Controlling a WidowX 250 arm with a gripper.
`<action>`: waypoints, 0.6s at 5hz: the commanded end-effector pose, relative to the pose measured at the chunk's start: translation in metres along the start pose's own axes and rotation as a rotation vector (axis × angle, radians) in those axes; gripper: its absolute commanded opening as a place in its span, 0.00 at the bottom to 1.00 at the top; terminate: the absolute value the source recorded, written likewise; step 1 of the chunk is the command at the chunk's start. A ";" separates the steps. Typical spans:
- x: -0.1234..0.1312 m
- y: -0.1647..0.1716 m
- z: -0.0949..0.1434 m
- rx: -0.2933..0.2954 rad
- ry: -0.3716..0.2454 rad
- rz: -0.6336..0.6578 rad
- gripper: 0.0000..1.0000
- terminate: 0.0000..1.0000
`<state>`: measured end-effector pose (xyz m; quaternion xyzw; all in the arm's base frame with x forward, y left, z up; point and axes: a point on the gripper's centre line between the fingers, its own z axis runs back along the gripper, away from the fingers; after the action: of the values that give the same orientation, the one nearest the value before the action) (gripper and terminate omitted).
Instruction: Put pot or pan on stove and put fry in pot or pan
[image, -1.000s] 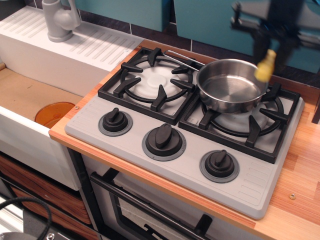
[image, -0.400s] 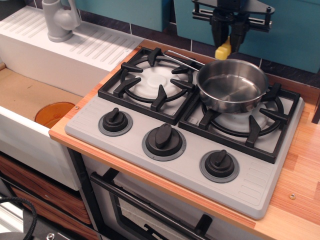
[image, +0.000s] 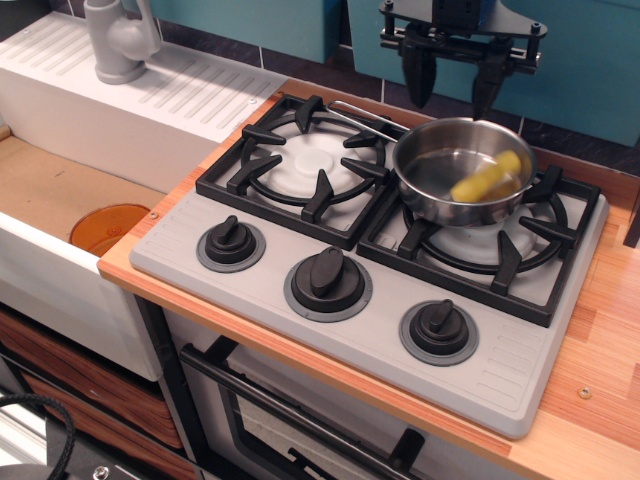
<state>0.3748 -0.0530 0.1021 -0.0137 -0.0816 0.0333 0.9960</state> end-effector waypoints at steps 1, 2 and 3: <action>0.009 -0.009 0.038 0.007 -0.049 -0.019 1.00 0.00; 0.015 0.007 0.043 0.008 -0.044 -0.057 1.00 0.00; 0.023 0.018 0.044 0.008 -0.044 -0.070 1.00 0.00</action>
<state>0.3795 -0.0272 0.1263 -0.0045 -0.0681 0.0044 0.9977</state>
